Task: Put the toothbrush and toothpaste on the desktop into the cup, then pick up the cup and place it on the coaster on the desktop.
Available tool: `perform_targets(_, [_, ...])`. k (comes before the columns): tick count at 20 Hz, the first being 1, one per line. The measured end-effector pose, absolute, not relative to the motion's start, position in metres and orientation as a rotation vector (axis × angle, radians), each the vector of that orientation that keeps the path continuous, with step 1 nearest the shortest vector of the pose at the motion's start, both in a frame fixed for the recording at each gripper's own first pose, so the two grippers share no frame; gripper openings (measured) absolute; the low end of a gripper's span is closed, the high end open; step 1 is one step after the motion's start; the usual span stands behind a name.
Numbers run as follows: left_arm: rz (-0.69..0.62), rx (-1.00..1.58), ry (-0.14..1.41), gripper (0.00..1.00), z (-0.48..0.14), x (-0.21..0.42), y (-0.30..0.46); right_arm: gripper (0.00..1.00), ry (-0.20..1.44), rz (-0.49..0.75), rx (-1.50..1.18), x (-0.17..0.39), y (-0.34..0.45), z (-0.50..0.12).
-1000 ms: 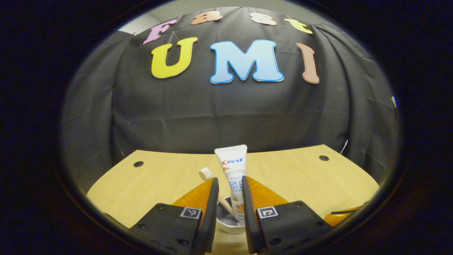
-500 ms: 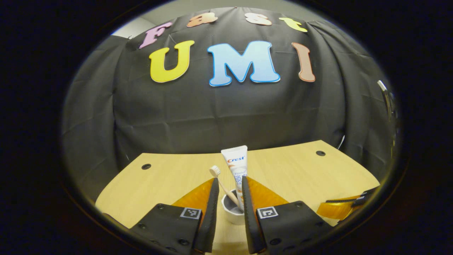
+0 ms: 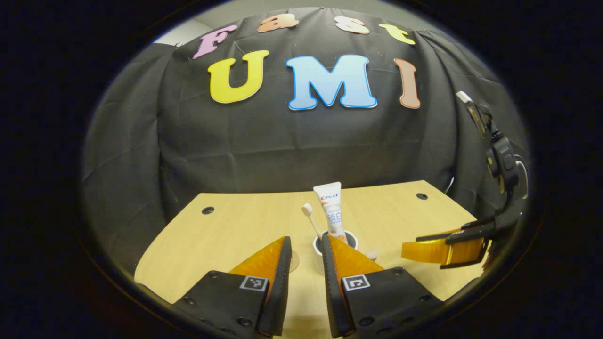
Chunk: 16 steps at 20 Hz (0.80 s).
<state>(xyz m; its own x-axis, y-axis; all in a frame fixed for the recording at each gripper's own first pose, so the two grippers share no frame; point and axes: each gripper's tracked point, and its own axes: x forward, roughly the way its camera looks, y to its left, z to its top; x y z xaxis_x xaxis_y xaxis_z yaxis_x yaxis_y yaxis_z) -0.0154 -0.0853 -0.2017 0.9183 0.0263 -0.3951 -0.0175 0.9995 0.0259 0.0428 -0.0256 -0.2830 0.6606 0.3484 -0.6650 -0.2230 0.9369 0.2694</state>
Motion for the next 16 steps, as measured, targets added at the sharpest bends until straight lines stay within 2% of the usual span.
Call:
perform_targets(1, [0.037,0.015,0.417,0.43,-0.202,-0.020,-0.078,0.40,0.797,0.347,0.138,0.044,-0.021,-0.284])
perform_targets(2, [0.046,0.006,0.427,0.43,-0.203,-0.026,-0.071,0.40,0.809,0.367,0.109,0.044,-0.018,-0.285])
perform_targets(3, [0.059,-0.003,0.436,0.43,-0.204,-0.031,-0.063,0.41,0.821,0.386,0.083,0.045,-0.014,-0.287])
perform_targets(4, [0.074,-0.009,0.446,0.43,-0.206,-0.035,-0.055,0.46,0.833,0.402,0.056,0.048,-0.010,-0.290])
perform_targets(9, [0.148,-0.011,0.464,0.43,-0.209,-0.052,-0.012,0.46,0.883,0.469,-0.081,0.054,0.001,-0.304])
perform_targets(12, [0.185,-0.012,0.466,0.43,-0.209,-0.056,0.011,0.51,0.918,0.506,-0.133,0.058,0.006,-0.316])
perform_targets(16, [0.220,-0.017,0.474,0.43,-0.213,-0.059,0.030,0.51,0.961,0.542,-0.200,0.065,0.010,-0.330])
